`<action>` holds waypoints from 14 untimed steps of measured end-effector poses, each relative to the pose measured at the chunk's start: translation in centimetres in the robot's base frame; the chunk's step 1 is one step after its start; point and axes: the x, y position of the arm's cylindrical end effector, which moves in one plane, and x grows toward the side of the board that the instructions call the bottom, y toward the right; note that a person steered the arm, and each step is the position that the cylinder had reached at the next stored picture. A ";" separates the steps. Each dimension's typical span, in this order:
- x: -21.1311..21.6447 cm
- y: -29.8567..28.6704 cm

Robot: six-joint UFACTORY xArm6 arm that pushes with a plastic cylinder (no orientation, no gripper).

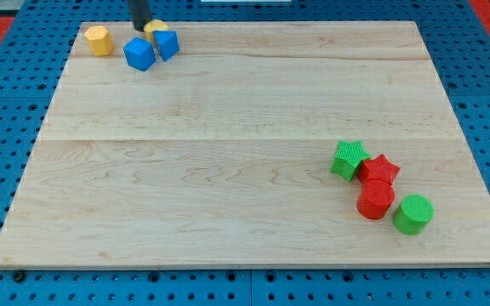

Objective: Push the blue triangle left to the green star

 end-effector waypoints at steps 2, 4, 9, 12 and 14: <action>8.8 7.2; 10.1 7.9; 16.7 -3.4; 11.1 0.6; 11.0 12.0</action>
